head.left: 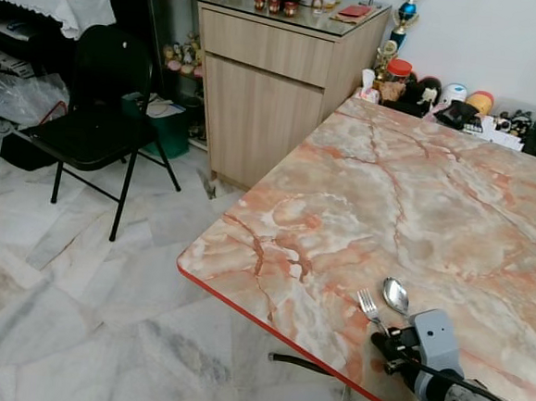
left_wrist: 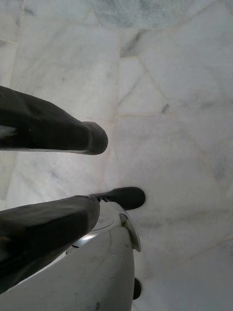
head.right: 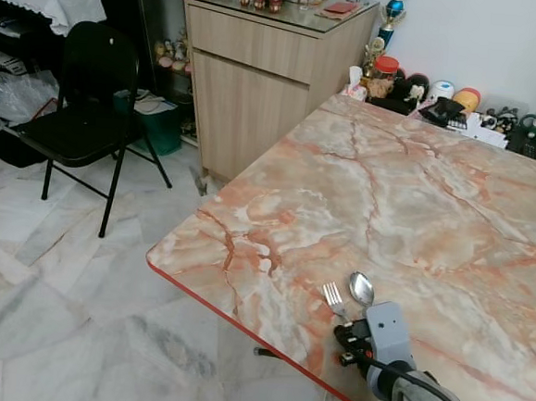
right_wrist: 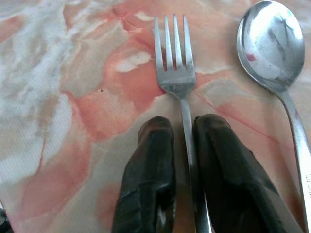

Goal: Setting the table

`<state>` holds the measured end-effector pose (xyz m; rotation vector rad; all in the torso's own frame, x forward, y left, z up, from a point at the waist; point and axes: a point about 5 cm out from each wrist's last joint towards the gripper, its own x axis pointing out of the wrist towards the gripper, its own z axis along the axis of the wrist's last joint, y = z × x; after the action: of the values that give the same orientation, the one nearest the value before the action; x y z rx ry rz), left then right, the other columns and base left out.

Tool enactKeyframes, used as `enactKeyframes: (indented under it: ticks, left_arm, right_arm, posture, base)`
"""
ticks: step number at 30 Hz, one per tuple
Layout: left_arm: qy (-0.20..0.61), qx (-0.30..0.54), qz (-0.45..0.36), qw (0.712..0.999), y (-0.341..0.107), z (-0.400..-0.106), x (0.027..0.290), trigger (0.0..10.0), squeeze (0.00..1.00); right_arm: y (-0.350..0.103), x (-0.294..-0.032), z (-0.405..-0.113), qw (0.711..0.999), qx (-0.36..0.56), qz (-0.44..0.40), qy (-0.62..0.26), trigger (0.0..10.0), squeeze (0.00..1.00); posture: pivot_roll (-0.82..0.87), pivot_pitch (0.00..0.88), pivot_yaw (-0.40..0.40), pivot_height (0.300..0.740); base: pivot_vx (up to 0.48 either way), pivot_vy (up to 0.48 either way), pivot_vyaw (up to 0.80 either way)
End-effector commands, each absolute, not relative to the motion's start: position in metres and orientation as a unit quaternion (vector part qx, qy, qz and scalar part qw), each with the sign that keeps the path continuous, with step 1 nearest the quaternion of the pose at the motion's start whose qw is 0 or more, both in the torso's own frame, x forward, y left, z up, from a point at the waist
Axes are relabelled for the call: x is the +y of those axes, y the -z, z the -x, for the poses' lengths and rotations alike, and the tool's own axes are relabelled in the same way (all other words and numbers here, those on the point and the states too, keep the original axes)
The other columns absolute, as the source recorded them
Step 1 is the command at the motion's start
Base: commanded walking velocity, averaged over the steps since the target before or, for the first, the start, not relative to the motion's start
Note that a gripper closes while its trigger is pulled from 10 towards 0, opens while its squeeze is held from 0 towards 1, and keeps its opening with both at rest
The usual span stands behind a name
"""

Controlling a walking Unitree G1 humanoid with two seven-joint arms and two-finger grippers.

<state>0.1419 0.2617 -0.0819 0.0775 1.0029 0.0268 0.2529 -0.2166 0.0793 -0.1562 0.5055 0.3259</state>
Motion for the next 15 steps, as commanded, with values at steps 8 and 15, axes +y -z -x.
enactKeyframes:
  ticks: [8,15]
  left_arm:
    - [-0.003,0.499,-0.041,0.866,0.0858,-0.1354,0.2587,10.0,0.00]
    - [-0.002,0.502,-0.043,0.864,0.0861,-0.1335,0.2598,10.0,0.00]
  right_arm:
    - [-0.0627,-0.2173,-0.2483,0.942,0.288,0.079,-0.153,0.0,0.00]
    - [-0.0605,-0.2153,-0.2481,0.941,0.289,0.080,-0.156,0.0,0.00]
  posture:
    - [0.00,0.107,-0.003,0.740]
    - [0.00,0.108,-0.002,0.740]
  base:
    - [0.000,0.000,0.00]
    - [0.000,0.000,0.00]
